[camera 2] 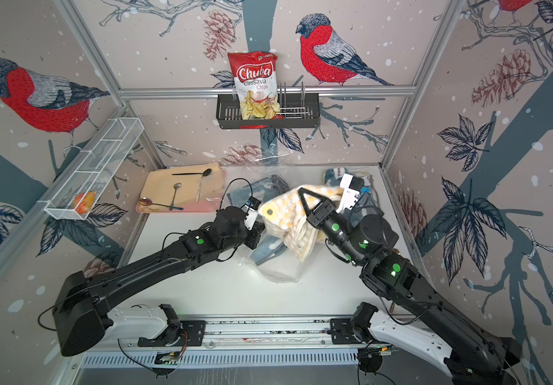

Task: Take the blanket out of the vacuum bag
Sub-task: Take out the blanket from the vacuum bag, then place the blanket at the corner of the board.

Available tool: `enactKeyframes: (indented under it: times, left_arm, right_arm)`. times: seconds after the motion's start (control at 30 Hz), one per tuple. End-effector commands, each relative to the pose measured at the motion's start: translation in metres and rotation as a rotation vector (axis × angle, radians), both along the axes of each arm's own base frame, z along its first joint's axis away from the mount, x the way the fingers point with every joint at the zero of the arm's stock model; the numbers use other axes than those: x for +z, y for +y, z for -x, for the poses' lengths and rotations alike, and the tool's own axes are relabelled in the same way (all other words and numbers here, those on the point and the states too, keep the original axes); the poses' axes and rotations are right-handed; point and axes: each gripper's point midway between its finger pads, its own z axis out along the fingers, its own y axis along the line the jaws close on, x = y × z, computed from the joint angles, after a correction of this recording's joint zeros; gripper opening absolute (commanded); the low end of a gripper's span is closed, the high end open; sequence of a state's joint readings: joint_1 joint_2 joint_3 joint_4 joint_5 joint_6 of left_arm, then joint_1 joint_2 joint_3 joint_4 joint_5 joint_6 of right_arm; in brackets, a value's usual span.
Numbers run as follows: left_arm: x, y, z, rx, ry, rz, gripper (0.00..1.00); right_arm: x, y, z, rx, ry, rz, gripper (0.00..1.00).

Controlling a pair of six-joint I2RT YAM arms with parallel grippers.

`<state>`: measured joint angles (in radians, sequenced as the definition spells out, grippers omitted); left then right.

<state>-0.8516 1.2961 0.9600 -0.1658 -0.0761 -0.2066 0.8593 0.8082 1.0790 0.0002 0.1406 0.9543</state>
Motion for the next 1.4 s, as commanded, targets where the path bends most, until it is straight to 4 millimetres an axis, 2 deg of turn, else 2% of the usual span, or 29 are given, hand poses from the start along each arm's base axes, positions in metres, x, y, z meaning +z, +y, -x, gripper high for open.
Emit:
enactKeyframes:
  times: [0.0, 0.07, 0.2, 0.3, 0.43, 0.57, 0.8, 1.03, 1.1, 1.2, 1.27, 1.37]
  left_arm:
    - [0.006, -0.001, -0.005, 0.011, -0.016, 0.016, 0.12]
    - [0.007, -0.001, -0.005, 0.012, -0.018, 0.017, 0.12]
    - [0.007, 0.0, -0.005, 0.02, -0.021, 0.017, 0.11]
    - [0.007, 0.001, -0.005, 0.023, -0.023, 0.015, 0.11]
    - [0.008, 0.002, -0.006, 0.027, -0.026, 0.014, 0.1]
    - [0.008, 0.003, -0.006, 0.029, -0.028, 0.011, 0.1]
    - [0.006, 0.002, -0.007, 0.03, -0.024, 0.007, 0.1]
    - [0.006, 0.001, -0.008, 0.024, -0.019, 0.01, 0.1]
    - [0.006, 0.001, -0.007, 0.023, -0.019, 0.013, 0.1]
    - [0.006, 0.0, -0.008, 0.022, -0.018, 0.015, 0.1]
    - [0.004, 0.0, -0.009, 0.02, -0.01, 0.014, 0.1]
    - [0.004, 0.0, -0.012, 0.018, -0.001, 0.019, 0.1]
  right_arm:
    - [0.032, -0.003, -0.008, 0.026, -0.093, 0.047, 0.0]
    - [0.048, -0.012, -0.021, 0.023, -0.114, 0.053, 0.0]
    - [0.069, -0.045, -0.057, -0.022, -0.139, 0.061, 0.0]
    - [0.079, -0.075, -0.081, -0.033, -0.144, 0.039, 0.0]
    - [0.084, -0.108, -0.099, -0.015, -0.162, 0.023, 0.0]
    - [0.059, -0.131, -0.11, 0.002, -0.115, 0.033, 0.0]
    - [0.0, -0.172, -0.094, -0.049, -0.016, 0.056, 0.0]
    - [-0.058, -0.176, -0.1, -0.086, 0.12, 0.092, 0.0]
    - [-0.074, -0.181, -0.109, -0.103, 0.167, 0.097, 0.0]
    - [-0.084, -0.191, -0.13, -0.142, 0.212, 0.111, 0.0]
    - [-0.082, -0.195, -0.152, -0.156, 0.218, 0.13, 0.0]
    - [-0.062, -0.198, -0.193, -0.164, 0.184, 0.155, 0.0]
